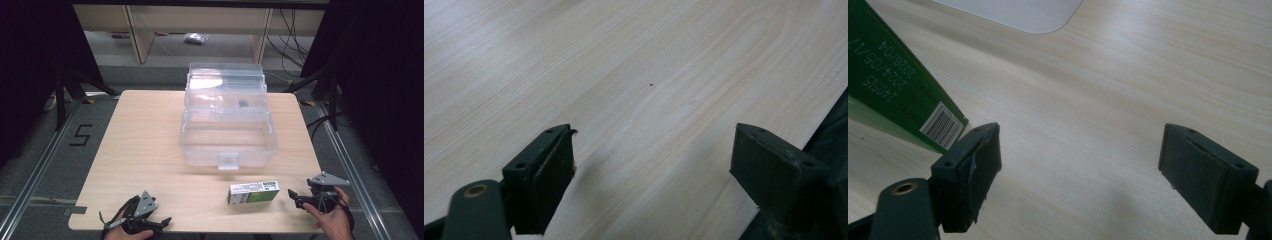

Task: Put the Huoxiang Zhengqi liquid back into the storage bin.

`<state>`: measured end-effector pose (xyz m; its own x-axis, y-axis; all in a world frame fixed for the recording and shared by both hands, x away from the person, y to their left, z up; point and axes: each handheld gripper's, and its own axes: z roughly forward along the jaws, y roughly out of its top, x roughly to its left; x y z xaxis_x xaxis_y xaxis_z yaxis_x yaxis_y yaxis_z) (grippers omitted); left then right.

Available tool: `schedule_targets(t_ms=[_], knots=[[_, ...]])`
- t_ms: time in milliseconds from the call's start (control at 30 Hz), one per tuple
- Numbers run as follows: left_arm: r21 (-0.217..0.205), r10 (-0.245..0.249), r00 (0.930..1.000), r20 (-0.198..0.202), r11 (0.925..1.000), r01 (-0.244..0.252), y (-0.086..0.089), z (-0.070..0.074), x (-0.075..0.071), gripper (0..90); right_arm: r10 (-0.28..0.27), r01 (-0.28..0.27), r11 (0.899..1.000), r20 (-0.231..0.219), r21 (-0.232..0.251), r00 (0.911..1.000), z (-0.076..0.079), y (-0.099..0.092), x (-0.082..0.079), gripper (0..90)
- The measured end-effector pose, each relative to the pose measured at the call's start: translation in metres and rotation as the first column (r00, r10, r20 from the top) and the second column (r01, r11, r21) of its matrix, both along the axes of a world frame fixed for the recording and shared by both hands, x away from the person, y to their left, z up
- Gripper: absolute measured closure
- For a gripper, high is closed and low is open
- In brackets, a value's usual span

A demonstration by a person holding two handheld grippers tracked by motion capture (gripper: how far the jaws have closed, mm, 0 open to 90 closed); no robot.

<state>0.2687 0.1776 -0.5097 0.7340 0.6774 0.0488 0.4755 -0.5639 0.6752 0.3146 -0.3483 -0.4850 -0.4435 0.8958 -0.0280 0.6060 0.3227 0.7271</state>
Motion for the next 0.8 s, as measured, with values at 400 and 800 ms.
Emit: schedule_targets(t_ms=[400, 800], knots=[[-0.032, 0.024, 0.9997, 0.006, 0.9992, -0.024, -0.002, -0.002, 0.0, 17.1, 0.024, -0.024, 0.999, -0.017, 0.023, 0.9996, 0.007, 0.002, -0.002, 18.8], [-0.023, 0.025, 0.9997, 0.005, 0.9994, -0.025, -0.002, -0.002, 0.0, 17.2, 0.18, -0.183, 0.982, -0.049, -0.049, 0.9824, 0.05, 0.015, -0.012, 21.6]])
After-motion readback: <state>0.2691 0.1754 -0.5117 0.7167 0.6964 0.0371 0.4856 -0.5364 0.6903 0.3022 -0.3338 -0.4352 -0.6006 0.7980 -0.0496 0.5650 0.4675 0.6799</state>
